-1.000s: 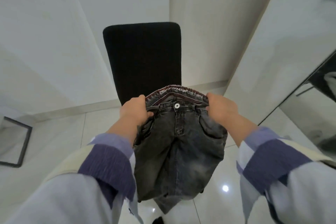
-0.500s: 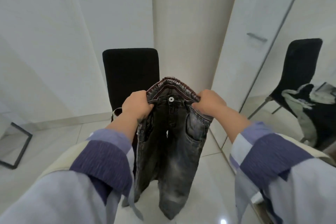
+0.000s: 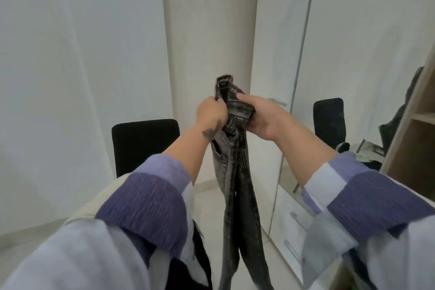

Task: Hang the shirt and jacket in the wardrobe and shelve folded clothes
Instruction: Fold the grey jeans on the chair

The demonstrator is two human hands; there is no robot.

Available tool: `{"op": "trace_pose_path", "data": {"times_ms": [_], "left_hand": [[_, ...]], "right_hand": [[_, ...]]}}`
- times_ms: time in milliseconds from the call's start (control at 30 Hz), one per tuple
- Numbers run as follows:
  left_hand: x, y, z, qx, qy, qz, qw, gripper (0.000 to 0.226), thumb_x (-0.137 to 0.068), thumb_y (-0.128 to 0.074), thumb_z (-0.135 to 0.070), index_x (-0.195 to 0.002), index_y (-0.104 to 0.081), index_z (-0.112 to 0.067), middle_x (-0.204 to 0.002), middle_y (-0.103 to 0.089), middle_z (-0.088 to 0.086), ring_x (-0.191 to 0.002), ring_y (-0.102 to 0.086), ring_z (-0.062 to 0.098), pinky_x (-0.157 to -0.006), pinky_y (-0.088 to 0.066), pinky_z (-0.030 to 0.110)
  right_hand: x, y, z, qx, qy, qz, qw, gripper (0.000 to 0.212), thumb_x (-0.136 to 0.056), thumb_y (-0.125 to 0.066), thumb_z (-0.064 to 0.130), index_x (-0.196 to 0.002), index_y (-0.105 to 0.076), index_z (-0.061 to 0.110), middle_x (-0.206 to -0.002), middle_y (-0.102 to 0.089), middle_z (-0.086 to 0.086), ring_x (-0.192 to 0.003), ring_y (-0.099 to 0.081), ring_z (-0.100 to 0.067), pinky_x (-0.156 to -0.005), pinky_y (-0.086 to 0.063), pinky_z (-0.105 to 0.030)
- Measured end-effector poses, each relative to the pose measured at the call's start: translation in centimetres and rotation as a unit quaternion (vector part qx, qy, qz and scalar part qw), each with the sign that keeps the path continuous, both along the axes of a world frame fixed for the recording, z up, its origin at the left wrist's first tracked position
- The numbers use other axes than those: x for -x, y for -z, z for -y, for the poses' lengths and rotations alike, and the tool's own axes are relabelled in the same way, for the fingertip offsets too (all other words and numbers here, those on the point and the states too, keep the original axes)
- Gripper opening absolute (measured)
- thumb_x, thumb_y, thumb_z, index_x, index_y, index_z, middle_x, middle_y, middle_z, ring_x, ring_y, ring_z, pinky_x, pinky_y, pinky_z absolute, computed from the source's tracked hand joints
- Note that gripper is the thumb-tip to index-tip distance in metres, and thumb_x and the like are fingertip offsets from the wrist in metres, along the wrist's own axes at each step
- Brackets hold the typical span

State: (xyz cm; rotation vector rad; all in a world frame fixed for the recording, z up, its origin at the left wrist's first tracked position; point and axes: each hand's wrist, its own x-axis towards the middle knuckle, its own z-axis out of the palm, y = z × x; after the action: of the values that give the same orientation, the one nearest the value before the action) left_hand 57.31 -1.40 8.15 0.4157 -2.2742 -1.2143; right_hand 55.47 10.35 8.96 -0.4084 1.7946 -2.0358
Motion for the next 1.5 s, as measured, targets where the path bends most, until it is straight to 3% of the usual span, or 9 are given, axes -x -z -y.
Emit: {"op": "trace_pose_path", "data": {"times_ms": [67, 167, 233, 333, 467, 633, 833, 1033, 1500], "left_hand": [[-0.3, -1.4, -0.5, -0.065, 0.008, -0.003, 0.998, 0.036, -0.099, -0.035, -0.014, -0.123, -0.053, 0.007, -0.126, -0.057, 0.023, -0.116, -0.055, 0.036, -0.083, -0.048, 0.027], [-0.8, -2.8, -1.9, -0.137, 0.034, 0.009, 0.990, 0.033, -0.098, -0.041, -0.010, -0.125, -0.052, 0.006, -0.125, -0.058, 0.018, -0.116, -0.056, 0.033, -0.081, -0.051, 0.019], [-0.2, -2.3, -2.6, -0.215, 0.067, 0.002, 0.974, 0.032, -0.097, -0.044, -0.009, -0.123, -0.051, 0.006, -0.120, -0.061, 0.015, -0.108, -0.061, 0.031, -0.085, -0.054, 0.032], [-0.6, -1.2, -3.1, -0.219, 0.132, -0.035, 0.966, 0.035, -0.100, -0.034, -0.022, -0.116, -0.055, 0.001, -0.098, -0.067, 0.013, -0.080, -0.066, 0.025, -0.060, -0.059, 0.035], [-1.0, 1.0, 0.4, -0.067, 0.054, -0.101, 0.991, 0.051, -0.092, -0.040, -0.056, -0.121, -0.048, -0.014, -0.110, -0.059, 0.001, -0.101, -0.058, 0.019, -0.086, -0.049, 0.035], [-1.8, 3.5, 6.3, -0.197, 0.073, -0.081, 0.974, 0.112, -0.061, -0.071, -0.070, -0.146, -0.020, -0.016, -0.139, -0.043, 0.005, -0.125, -0.046, 0.021, -0.108, -0.038, 0.042], [-3.6, 2.7, 9.0, -0.168, 0.034, -0.157, 0.973, 0.048, -0.069, -0.078, -0.047, -0.104, -0.068, -0.016, -0.094, -0.070, -0.008, -0.091, -0.066, 0.008, -0.089, -0.052, 0.026], [-4.7, 0.2, 11.9, -0.055, -0.084, -0.157, 0.982, 0.051, -0.063, -0.076, -0.060, -0.093, -0.071, -0.019, -0.093, -0.072, -0.004, -0.088, -0.068, 0.011, -0.086, -0.053, 0.028], [-3.8, 0.2, 25.2, 0.008, -0.219, -0.148, 0.964, 0.053, -0.063, -0.077, -0.060, -0.094, -0.069, -0.019, -0.098, -0.072, 0.000, -0.092, -0.067, 0.017, -0.085, -0.053, 0.031]], "right_hand": [[-1.3, -0.1, -1.5, 0.012, -0.075, -0.021, 0.997, 0.024, -0.091, -0.055, 0.038, -0.097, -0.067, 0.018, -0.088, -0.071, 0.002, -0.081, -0.066, -0.014, -0.074, -0.050, -0.030], [-2.4, 0.4, -2.5, -0.020, -0.133, -0.091, 0.987, 0.021, -0.092, -0.052, 0.006, -0.099, -0.063, 0.023, -0.090, -0.072, 0.002, -0.082, -0.069, -0.010, -0.067, -0.052, -0.024], [-2.3, 0.6, -2.7, -0.071, -0.064, -0.144, 0.985, 0.038, -0.087, -0.048, -0.011, -0.097, -0.058, 0.024, -0.090, -0.069, 0.004, -0.082, -0.066, -0.008, -0.062, -0.050, -0.021], [-1.6, 0.5, -3.3, -0.078, 0.051, -0.165, 0.982, 0.034, -0.089, -0.045, -0.012, -0.103, -0.059, 0.015, -0.094, -0.066, -0.002, -0.084, -0.060, -0.013, -0.072, -0.051, -0.029], [-0.6, 0.2, -3.9, -0.035, 0.083, -0.141, 0.986, 0.037, -0.089, -0.045, -0.013, -0.118, -0.060, 0.006, -0.109, -0.065, -0.013, -0.097, -0.062, -0.026, -0.088, -0.052, -0.039], [-0.4, -0.7, -3.1, 0.043, 0.029, -0.116, 0.992, 0.026, -0.092, -0.050, -0.003, -0.110, -0.061, 0.011, -0.103, -0.068, -0.012, -0.093, -0.067, -0.027, -0.072, -0.059, -0.037], [0.8, -1.1, 0.0, 0.071, 0.008, -0.120, 0.990, 0.019, -0.091, -0.055, 0.003, -0.107, -0.061, 0.012, -0.100, -0.068, -0.012, -0.085, -0.068, -0.026, -0.066, -0.059, -0.037], [2.7, -2.2, 3.9, 0.061, -0.023, -0.130, 0.989, 0.018, -0.092, -0.052, 0.000, -0.098, -0.061, 0.014, -0.085, -0.068, -0.007, -0.074, -0.066, -0.021, -0.060, -0.059, -0.033], [7.5, -0.4, 21.2, 0.074, -0.075, -0.106, 0.989, 0.023, -0.092, -0.052, -0.001, -0.107, -0.059, 0.015, -0.103, -0.066, -0.012, -0.091, -0.064, -0.028, -0.083, -0.055, -0.048]]}}
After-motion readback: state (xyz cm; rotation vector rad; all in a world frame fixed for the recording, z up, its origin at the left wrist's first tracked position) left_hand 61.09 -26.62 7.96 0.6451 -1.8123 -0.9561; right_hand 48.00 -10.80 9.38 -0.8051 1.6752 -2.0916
